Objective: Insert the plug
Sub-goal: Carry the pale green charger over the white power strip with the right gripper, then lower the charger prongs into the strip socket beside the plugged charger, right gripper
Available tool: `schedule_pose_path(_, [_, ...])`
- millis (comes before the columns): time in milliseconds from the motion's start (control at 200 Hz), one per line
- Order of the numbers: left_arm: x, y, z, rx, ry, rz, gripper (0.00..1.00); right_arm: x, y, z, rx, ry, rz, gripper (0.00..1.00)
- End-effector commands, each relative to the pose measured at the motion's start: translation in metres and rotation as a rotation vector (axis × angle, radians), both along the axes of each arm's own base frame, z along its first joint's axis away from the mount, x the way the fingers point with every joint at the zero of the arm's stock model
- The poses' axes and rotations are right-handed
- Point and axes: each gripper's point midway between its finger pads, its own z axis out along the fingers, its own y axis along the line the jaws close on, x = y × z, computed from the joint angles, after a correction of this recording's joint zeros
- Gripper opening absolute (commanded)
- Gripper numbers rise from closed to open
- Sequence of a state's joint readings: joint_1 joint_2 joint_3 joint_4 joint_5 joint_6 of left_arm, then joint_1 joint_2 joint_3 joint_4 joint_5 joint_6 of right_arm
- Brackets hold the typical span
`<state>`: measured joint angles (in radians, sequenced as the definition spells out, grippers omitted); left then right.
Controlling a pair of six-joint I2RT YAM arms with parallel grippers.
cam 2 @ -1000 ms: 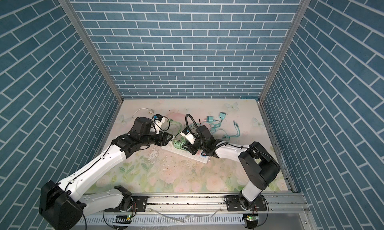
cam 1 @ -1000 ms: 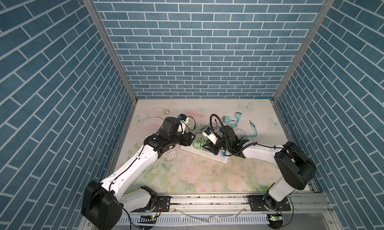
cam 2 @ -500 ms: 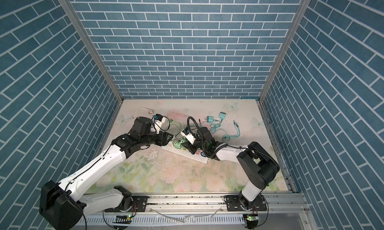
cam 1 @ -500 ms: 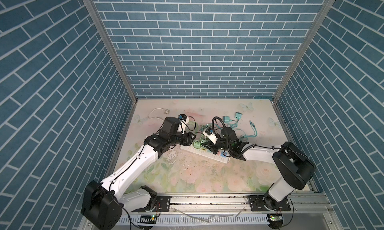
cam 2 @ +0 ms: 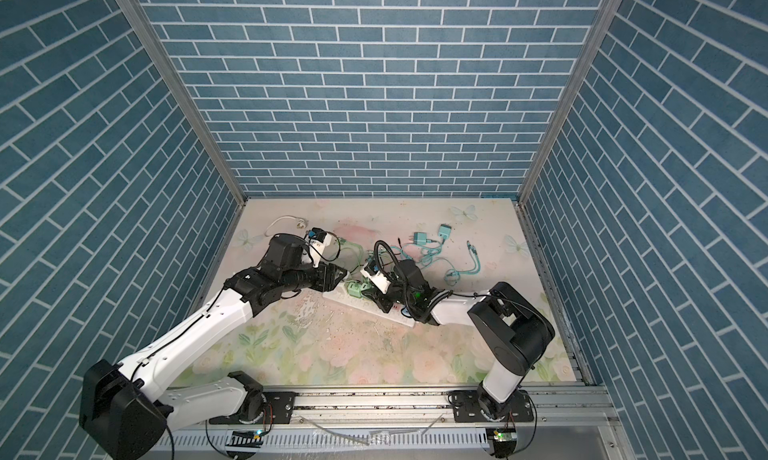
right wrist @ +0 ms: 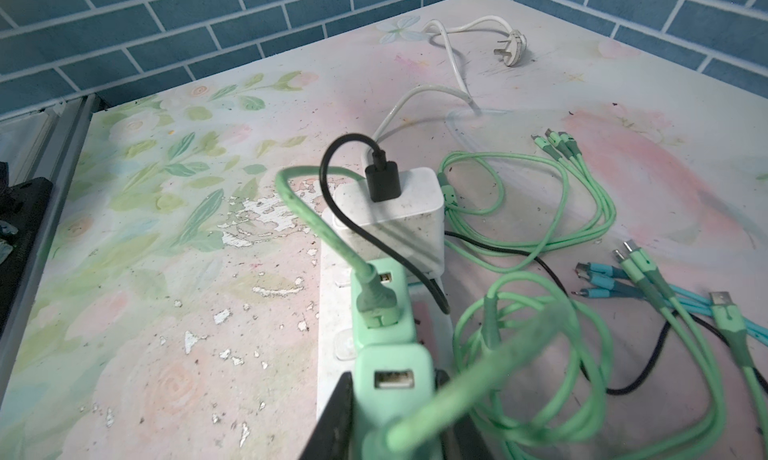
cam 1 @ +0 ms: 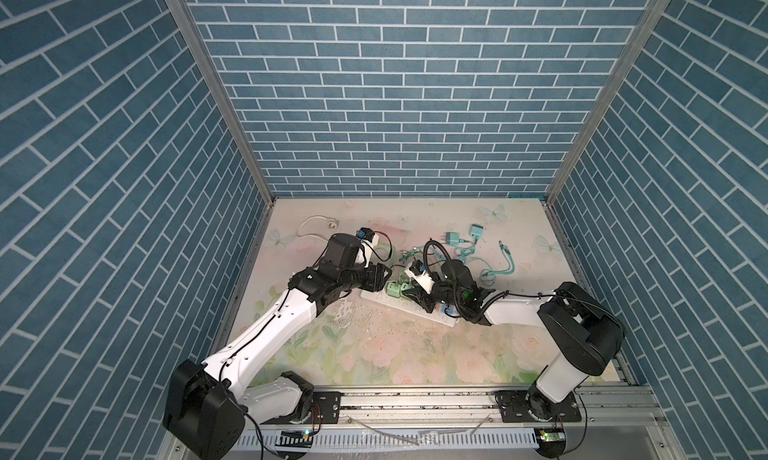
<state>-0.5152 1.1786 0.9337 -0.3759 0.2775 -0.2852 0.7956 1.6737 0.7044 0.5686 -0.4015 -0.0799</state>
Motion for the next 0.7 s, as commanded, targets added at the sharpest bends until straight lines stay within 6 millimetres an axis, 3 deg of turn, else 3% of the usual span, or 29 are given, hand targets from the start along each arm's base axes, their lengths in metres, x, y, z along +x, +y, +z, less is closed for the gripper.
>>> schedule_pose_path(0, [0.001, 0.002, -0.005, -0.002, 0.012, 0.011, 0.61, -0.003, 0.004, 0.0, 0.009, -0.061, 0.027, 0.0])
schedule_pose_path(695, [0.001, -0.003, -0.005, -0.035, 0.025, 0.013, 0.6, 0.003, 0.004, -0.008, -0.019, -0.135, 0.028, 0.0])
